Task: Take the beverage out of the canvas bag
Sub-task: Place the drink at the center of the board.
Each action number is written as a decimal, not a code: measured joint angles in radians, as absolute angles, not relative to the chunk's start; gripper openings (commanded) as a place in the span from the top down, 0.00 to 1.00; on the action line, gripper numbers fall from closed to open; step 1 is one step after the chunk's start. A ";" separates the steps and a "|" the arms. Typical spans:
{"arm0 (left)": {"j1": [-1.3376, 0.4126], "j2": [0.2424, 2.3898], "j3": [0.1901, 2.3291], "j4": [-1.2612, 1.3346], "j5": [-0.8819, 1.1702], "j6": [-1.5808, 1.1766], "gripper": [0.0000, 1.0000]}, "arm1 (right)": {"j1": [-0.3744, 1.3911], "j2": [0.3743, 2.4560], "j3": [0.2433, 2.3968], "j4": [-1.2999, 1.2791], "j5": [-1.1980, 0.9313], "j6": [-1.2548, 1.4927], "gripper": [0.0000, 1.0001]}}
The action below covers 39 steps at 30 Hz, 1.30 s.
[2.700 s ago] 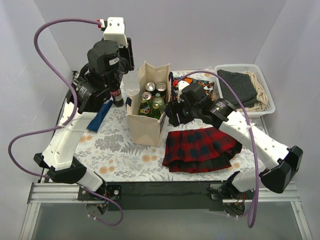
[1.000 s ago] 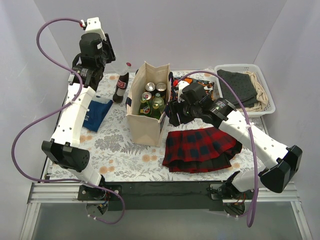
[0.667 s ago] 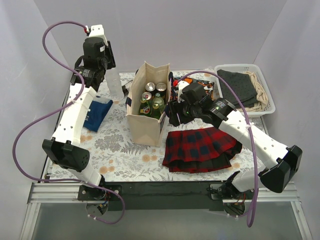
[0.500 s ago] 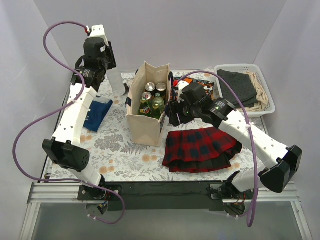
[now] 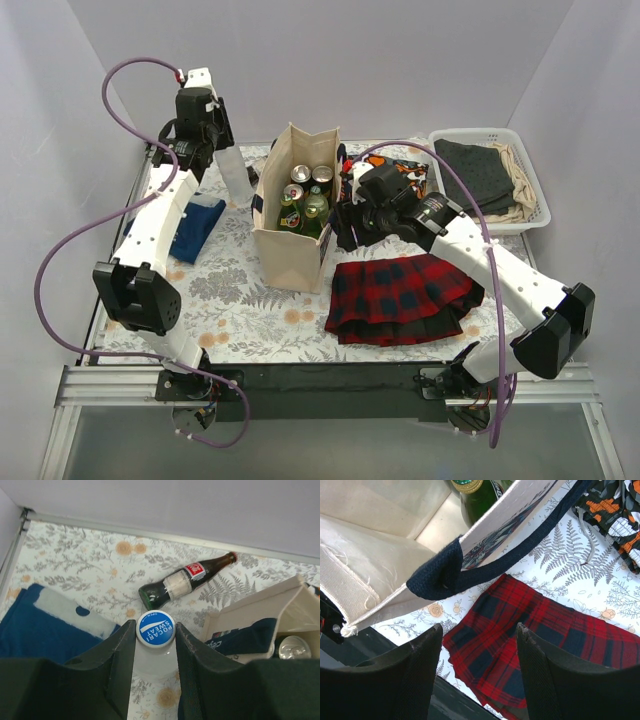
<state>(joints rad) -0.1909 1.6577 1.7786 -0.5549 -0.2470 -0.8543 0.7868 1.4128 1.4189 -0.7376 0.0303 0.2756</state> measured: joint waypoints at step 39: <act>-0.139 1.715 1.511 -0.351 -0.266 -0.898 1.00 | 0.779 1.476 1.471 -0.761 0.023 0.273 0.34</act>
